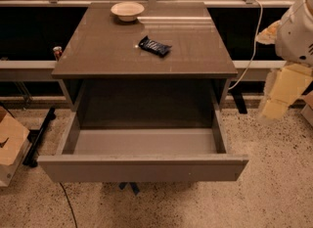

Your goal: Place rxbar blueberry into top drawer

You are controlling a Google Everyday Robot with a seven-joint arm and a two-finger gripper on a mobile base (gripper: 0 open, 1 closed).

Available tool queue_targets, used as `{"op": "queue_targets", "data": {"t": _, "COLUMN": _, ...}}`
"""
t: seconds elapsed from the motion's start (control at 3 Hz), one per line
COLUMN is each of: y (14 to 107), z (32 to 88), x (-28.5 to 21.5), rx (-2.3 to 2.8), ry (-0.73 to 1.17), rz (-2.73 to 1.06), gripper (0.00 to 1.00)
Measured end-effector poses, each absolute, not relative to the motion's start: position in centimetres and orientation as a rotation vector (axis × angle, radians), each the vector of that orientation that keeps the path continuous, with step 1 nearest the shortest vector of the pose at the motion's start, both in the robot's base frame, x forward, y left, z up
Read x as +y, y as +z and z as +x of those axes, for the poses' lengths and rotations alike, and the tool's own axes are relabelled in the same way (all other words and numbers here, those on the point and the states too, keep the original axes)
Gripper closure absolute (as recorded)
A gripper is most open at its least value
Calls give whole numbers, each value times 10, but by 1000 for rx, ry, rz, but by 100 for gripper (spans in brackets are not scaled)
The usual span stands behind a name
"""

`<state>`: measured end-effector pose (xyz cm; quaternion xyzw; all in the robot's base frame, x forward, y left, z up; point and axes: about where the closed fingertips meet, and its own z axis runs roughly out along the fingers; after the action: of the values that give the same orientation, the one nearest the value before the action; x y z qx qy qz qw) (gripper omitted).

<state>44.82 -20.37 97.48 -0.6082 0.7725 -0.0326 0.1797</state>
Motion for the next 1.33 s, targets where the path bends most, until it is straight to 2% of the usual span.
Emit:
{"op": "queue_targets", "data": {"t": 0.67, "y": 967, "z": 500, "x": -173, "rx": 2071, "ry": 28, "rz": -1616, "gripper": 0}}
{"op": "queue_targets", "data": {"t": 1.33, "y": 963, "z": 578, "x": -147, "rx": 2008, "ry": 126, "rz": -1518, "gripper": 0}}
